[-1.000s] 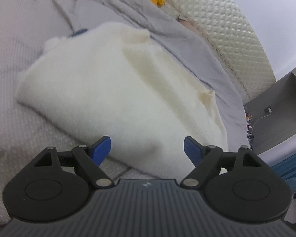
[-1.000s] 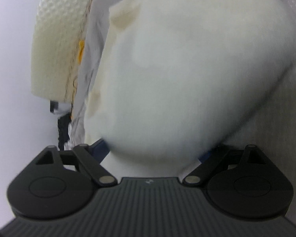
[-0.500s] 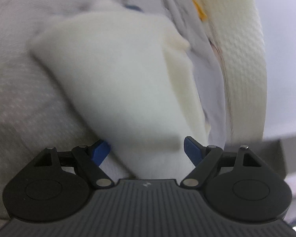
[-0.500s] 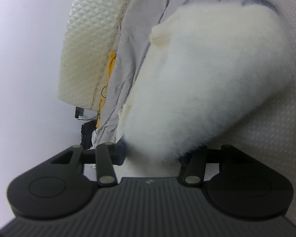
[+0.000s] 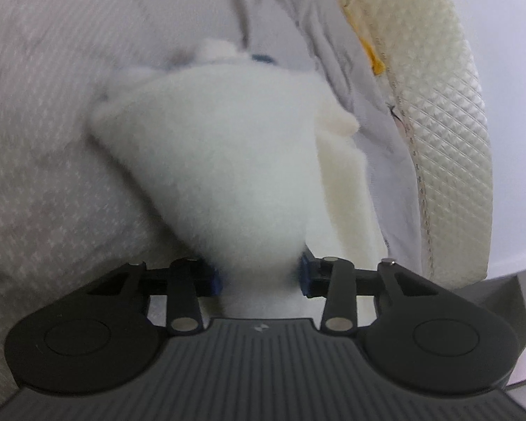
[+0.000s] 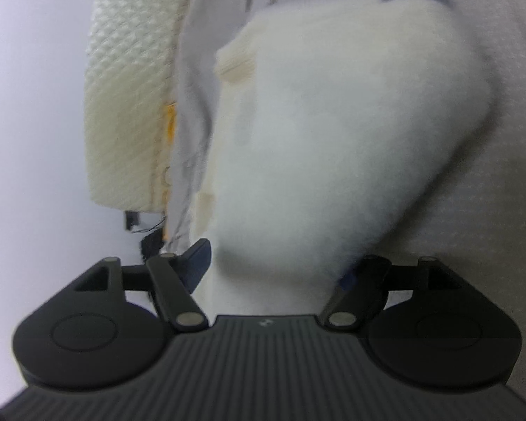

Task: Fold large clothes

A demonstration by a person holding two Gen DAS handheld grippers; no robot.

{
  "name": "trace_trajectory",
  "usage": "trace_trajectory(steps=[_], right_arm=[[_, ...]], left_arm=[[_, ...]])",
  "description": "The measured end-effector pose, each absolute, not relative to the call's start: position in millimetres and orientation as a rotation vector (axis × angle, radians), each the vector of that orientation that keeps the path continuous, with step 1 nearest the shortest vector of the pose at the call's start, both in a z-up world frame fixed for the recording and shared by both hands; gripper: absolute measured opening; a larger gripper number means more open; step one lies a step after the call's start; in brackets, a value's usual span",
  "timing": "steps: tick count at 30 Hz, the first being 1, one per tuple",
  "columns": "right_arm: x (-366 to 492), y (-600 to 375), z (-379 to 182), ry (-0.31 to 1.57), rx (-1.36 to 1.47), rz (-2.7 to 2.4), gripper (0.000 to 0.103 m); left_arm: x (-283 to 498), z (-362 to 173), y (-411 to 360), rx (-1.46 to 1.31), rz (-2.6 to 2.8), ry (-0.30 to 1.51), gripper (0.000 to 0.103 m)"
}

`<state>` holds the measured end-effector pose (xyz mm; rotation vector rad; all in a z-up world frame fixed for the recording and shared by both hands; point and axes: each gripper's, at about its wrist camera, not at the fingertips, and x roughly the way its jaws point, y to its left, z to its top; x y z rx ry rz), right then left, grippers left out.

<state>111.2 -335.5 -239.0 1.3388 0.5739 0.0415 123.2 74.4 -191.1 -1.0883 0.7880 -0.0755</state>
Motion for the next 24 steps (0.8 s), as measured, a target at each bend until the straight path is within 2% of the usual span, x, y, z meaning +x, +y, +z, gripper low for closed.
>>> trace_trajectory(steps=[5, 7, 9, 12, 24], right_arm=[[110, -341, -245, 0.576, 1.331, -0.044, 0.074], [114, -342, -245, 0.569, 1.313, -0.060, 0.064], [118, -342, -243, 0.566, 1.284, -0.070, 0.047], [118, -342, -232, 0.522, 1.241, -0.045, 0.036], [82, -343, -173, 0.448, 1.146, 0.052, 0.033]], left_arm=[[124, -179, 72, -1.031, -0.099, 0.745, 0.043], [125, -171, 69, -1.002, -0.115, 0.721, 0.042], [124, -163, 69, -0.977, -0.129, 0.700, 0.041], [125, -155, 67, -0.942, -0.149, 0.671, 0.039], [73, -82, 71, -0.872, -0.250, 0.622, 0.039]])
